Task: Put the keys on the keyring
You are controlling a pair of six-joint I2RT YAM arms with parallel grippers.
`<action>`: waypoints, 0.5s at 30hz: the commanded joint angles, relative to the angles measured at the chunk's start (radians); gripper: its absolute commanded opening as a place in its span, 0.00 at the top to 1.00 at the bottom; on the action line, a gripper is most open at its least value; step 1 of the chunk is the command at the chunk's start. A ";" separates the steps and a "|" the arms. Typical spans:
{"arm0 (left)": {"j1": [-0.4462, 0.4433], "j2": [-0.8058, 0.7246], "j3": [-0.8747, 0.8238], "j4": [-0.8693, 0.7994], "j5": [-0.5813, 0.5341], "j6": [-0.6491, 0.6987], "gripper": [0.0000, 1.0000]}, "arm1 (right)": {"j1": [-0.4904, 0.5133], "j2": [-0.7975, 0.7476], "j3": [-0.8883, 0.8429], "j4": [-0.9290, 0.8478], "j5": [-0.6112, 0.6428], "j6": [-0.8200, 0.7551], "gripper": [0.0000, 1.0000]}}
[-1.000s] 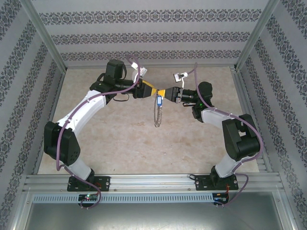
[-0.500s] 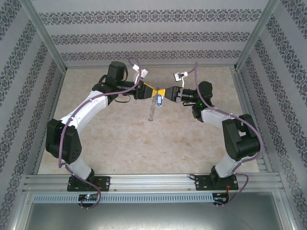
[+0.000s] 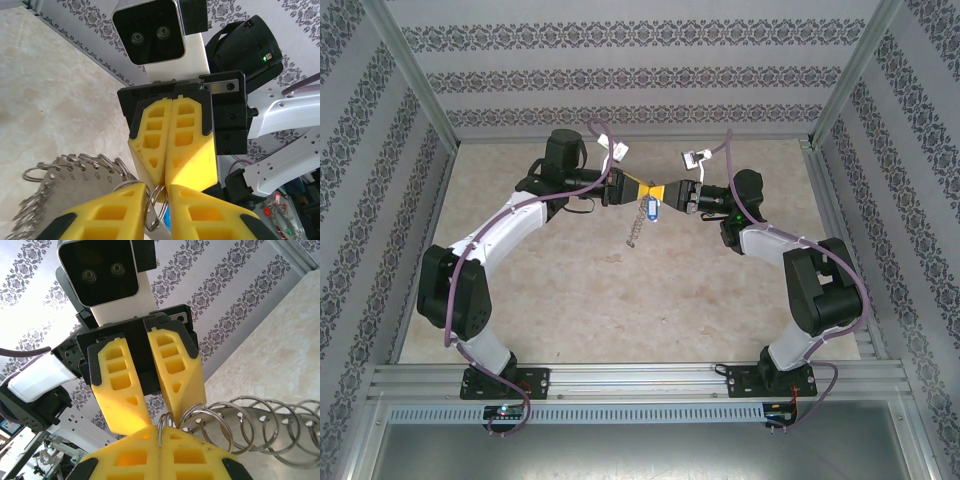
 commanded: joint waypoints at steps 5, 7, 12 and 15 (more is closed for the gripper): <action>0.002 -0.006 -0.021 0.084 0.058 -0.028 0.88 | -0.010 -0.003 0.031 0.058 0.017 -0.017 1.00; 0.000 -0.008 -0.023 0.085 0.058 -0.030 0.93 | -0.010 -0.004 0.030 0.058 0.021 -0.016 1.00; -0.002 -0.006 -0.032 0.125 0.062 -0.057 1.00 | -0.011 -0.008 0.036 0.067 0.027 0.002 1.00; -0.003 -0.031 -0.060 0.167 0.011 -0.078 1.00 | -0.016 -0.028 0.025 0.070 0.035 0.010 0.87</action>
